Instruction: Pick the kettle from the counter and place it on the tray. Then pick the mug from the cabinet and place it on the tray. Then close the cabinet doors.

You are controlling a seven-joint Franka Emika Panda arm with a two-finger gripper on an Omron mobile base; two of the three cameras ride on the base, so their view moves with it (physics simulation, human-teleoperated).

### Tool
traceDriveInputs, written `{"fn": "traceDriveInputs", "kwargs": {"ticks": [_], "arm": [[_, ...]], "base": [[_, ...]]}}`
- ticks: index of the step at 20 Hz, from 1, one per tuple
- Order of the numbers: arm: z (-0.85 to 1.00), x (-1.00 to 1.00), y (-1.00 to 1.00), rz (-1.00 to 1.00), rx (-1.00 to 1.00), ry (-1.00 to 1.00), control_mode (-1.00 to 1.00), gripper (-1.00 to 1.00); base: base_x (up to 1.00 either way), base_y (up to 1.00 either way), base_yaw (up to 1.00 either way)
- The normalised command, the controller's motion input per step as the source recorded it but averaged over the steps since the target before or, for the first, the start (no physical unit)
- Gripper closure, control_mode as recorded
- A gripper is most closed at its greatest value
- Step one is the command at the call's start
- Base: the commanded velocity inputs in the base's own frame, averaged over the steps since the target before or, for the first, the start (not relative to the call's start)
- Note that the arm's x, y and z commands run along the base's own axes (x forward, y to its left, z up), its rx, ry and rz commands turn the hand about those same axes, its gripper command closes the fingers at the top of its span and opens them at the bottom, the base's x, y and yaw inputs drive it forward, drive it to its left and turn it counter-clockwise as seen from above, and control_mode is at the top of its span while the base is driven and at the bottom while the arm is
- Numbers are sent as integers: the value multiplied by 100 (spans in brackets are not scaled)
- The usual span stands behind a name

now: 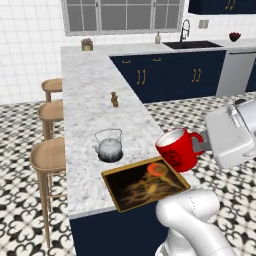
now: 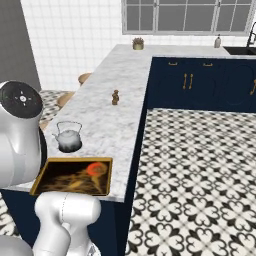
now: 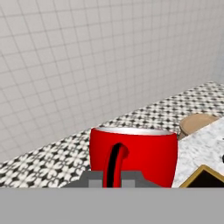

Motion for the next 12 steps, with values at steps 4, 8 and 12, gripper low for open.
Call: {"fn": "traceDriveInputs", "kwargs": {"ticks": [4,8,12], "arm": [[-28,13,-37,30,0,14,-100,100],[-31,24,-36,44,1,13,-100,100],[-25,42,-43,43,13,1,-100,100]], "base": [[0,0,0],[0,0,0],[0,0,0]]}}
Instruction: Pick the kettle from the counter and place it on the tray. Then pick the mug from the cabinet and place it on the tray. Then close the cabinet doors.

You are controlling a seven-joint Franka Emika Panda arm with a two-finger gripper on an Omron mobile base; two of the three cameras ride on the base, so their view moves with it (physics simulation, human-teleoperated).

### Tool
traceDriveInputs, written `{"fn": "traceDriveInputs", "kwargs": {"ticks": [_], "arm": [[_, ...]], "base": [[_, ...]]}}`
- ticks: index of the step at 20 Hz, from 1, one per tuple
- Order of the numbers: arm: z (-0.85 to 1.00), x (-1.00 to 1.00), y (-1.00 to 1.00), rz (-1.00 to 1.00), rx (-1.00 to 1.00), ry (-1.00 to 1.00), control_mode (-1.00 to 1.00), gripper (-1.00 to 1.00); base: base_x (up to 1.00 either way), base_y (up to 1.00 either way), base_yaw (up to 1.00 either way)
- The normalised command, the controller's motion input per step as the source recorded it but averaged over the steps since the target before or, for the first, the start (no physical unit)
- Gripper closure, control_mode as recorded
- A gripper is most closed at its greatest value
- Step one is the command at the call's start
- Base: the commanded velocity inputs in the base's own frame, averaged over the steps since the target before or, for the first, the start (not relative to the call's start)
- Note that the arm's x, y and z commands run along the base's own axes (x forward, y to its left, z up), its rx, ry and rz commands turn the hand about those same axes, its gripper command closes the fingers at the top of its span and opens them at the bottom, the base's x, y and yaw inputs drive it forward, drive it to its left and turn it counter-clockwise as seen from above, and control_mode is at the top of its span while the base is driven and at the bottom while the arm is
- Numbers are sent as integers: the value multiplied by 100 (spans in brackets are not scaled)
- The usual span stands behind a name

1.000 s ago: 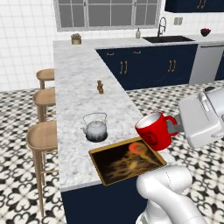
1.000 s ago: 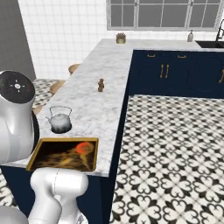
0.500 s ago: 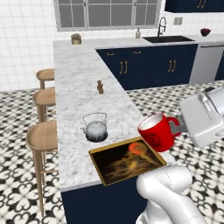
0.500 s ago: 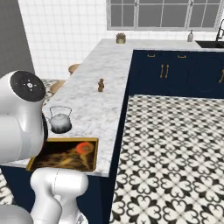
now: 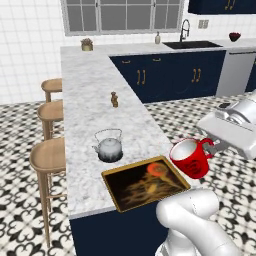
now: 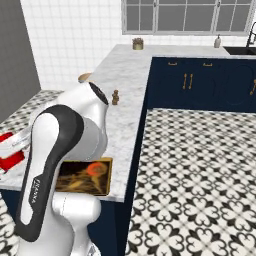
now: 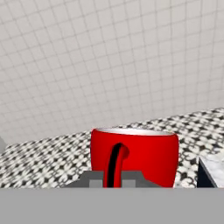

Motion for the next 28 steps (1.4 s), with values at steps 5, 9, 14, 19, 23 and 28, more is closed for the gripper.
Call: {"fn": "traceDriveInputs", "kwargs": {"ticks": [5,9,14,19,23,28], "arm": [[-33,53,-38,19,21,-10,-100,100],[-52,56,-24,5,19,-19,-100,100],[-69,42,-19,0,13,-3,-100,100],[-45,28,-32,0,10,-4,-100,100],[-32,32,-22,-3,1,4,-100,100],[-27,48,-10,-12,0,11,-100,100]], "base": [[0,0,0],[0,0,0],[0,0,0],[0,0,0],[0,0,0],[0,0,0]]}}
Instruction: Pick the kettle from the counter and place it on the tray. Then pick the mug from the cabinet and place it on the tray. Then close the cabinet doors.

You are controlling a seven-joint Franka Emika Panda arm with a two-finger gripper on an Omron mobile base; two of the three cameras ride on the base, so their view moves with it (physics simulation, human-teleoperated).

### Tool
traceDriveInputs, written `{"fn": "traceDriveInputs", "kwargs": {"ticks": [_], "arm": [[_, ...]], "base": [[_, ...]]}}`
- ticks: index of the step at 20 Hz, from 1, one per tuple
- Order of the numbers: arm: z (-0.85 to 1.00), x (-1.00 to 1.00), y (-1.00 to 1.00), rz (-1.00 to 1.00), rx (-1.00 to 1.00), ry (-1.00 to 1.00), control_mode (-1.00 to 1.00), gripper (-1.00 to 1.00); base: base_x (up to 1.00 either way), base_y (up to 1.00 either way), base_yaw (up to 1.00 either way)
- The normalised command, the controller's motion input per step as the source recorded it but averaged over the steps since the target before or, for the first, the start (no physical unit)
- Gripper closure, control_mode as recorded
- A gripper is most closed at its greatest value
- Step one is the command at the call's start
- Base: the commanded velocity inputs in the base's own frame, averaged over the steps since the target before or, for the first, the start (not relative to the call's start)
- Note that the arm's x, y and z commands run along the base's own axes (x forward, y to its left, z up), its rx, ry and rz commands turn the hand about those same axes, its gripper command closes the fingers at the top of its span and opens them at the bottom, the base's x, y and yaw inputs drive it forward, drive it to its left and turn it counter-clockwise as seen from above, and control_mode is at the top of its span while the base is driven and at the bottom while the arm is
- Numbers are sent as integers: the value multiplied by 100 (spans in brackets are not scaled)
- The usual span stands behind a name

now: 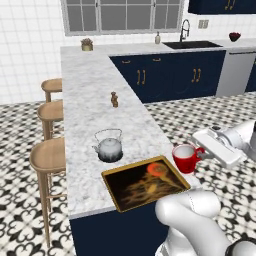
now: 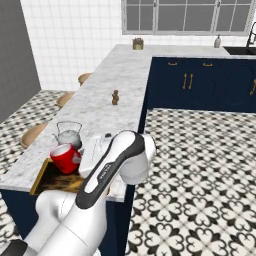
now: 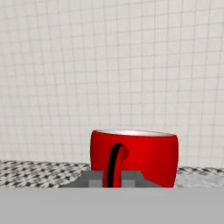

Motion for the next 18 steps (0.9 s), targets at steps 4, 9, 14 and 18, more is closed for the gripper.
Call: {"fn": "traceDriveInputs", "kwargs": {"ticks": [4,9,14,18], "arm": [[-33,36,-2,-17,0,5,-100,100],[-33,18,0,-19,0,0,-100,100],[-39,19,0,-15,-1,0,-100,100],[-40,23,7,-11,-8,0,-100,100]], "base": [[0,0,0],[0,0,0],[0,0,0],[0,0,0]]}}
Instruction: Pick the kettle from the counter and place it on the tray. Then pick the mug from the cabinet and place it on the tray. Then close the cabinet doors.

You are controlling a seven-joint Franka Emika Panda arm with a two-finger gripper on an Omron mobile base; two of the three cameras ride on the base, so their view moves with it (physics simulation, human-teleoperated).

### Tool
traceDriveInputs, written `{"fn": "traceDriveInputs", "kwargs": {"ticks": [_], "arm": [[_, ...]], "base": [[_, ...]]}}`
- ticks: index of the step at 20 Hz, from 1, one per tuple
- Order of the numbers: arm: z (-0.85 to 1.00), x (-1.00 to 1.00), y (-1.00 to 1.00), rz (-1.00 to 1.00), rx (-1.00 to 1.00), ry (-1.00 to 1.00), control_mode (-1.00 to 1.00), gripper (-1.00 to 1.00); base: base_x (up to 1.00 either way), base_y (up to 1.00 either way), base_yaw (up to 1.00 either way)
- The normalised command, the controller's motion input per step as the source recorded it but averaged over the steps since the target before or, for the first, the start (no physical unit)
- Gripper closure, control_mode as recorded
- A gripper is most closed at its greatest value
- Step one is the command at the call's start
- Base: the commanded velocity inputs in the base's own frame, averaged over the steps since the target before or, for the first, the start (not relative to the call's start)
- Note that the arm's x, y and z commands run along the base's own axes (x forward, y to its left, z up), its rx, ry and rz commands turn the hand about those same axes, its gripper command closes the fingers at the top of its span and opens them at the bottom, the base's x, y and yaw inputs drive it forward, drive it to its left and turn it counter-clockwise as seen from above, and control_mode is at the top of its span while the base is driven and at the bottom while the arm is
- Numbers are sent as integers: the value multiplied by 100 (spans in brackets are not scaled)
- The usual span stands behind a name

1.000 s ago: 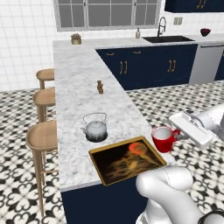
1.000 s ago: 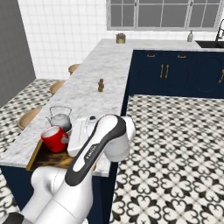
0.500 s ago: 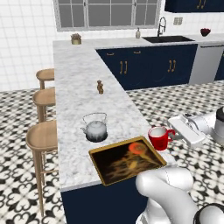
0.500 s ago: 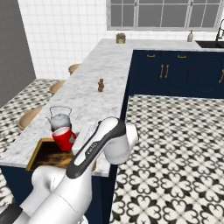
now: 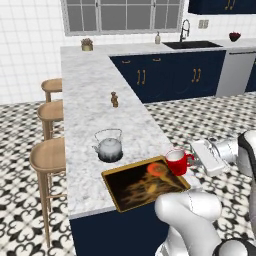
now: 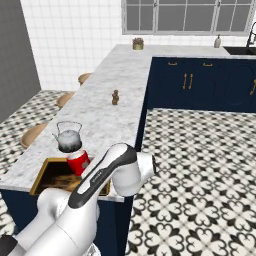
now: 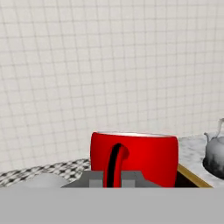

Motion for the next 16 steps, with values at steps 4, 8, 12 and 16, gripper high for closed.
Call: {"fn": "traceDriveInputs", "kwargs": {"ticks": [4,8,12,16], "arm": [[-30,25,9,-4,-9,3,-100,100],[-30,27,1,-1,-4,3,-100,100],[-35,25,1,0,0,0,-100,100],[-28,30,1,0,0,0,-100,100]], "base": [[0,0,0],[0,0,0],[0,0,0],[0,0,0]]}}
